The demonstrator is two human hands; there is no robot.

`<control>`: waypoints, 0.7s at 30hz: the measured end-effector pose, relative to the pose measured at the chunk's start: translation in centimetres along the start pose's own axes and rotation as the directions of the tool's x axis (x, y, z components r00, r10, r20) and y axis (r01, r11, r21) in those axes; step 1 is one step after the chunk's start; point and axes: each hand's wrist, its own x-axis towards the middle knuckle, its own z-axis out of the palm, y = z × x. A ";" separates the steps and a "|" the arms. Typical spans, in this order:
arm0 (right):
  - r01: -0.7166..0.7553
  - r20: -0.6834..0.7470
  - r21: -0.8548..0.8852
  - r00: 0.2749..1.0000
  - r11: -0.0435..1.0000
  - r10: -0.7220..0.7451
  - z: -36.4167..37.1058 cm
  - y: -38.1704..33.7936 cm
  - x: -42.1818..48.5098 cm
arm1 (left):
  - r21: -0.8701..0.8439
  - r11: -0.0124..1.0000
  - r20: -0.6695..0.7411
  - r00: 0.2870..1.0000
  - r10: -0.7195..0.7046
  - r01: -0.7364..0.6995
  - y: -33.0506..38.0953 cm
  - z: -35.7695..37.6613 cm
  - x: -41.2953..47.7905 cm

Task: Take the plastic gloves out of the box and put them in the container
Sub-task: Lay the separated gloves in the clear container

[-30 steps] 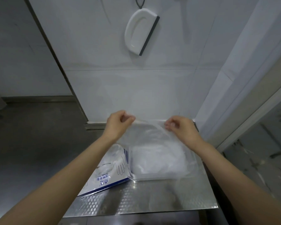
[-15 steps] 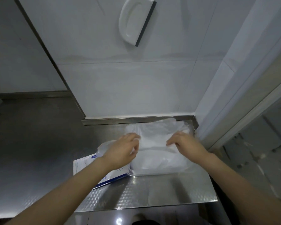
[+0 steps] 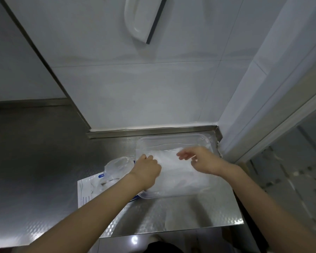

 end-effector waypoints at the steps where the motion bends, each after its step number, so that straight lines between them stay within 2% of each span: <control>1: 0.043 -0.156 0.081 0.987 0.996 -0.030 0.0 -0.6 -0.1 | -0.076 0.997 -0.071 0.997 -0.040 0.035 0.2 -0.4 0.1; 2: 0.076 -0.265 0.103 0.963 0.992 -0.046 0.2 -1.2 0.0 | -0.157 0.985 -0.134 0.987 -0.092 0.071 0.3 -0.7 0.3; 4: 0.085 -0.327 0.019 0.942 0.996 -0.074 1.4 -1.9 0.1 | -0.285 0.952 -0.191 0.967 -0.171 0.113 0.7 -0.7 1.0; 7: 0.010 -0.178 -0.212 0.983 0.977 -0.049 3.4 -1.7 1.0 | -0.329 0.933 -0.115 0.975 -0.191 0.144 1.5 0.5 2.4; 10: -0.025 -0.040 -0.449 0.999 0.893 0.008 4.8 -0.6 2.2 | -0.197 0.965 0.055 0.985 -0.164 0.171 2.0 2.2 3.4; 13: -0.042 0.056 -0.571 0.994 0.820 0.090 5.7 0.5 3.1 | -0.064 0.981 0.187 0.968 -0.170 0.184 2.3 3.4 3.6; 17: -0.082 0.054 -0.664 0.986 0.743 0.157 5.8 1.9 3.6 | 0.069 0.985 0.249 0.954 -0.168 0.156 2.4 4.2 4.1; 21: -0.097 0.045 -0.664 0.985 0.742 0.169 5.4 2.5 3.5 | 0.077 0.989 0.293 0.945 -0.146 0.129 2.1 4.8 4.4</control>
